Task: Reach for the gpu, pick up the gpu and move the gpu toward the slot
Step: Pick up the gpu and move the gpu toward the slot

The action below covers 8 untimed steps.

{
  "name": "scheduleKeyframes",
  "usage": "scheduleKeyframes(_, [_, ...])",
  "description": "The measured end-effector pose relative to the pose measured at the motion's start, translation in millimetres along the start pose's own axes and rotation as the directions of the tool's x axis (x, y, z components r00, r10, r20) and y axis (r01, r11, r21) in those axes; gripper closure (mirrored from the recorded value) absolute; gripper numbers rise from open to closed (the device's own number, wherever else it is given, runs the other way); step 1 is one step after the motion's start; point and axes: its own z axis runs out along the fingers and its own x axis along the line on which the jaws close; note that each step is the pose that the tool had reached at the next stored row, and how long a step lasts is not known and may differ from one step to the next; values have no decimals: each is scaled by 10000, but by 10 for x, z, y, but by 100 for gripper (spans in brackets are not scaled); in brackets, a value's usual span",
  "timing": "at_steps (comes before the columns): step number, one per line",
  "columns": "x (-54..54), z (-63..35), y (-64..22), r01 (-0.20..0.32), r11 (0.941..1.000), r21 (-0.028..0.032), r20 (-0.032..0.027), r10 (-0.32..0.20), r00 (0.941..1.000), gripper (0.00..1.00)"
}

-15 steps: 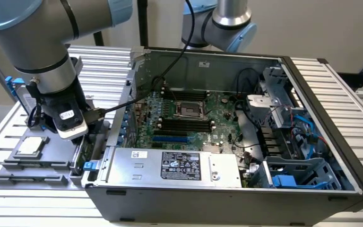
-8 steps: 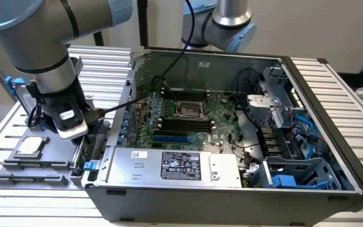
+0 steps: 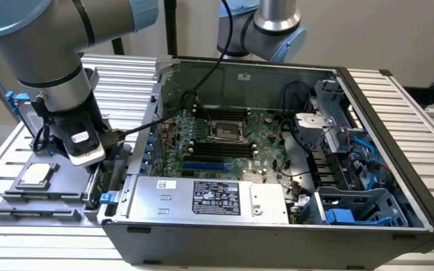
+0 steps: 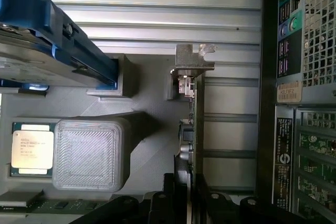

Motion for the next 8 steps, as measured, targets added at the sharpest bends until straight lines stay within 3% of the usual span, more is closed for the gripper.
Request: scheduleKeyframes(8, [0, 0, 0, 0, 10000, 0, 1, 0, 10000, 74])
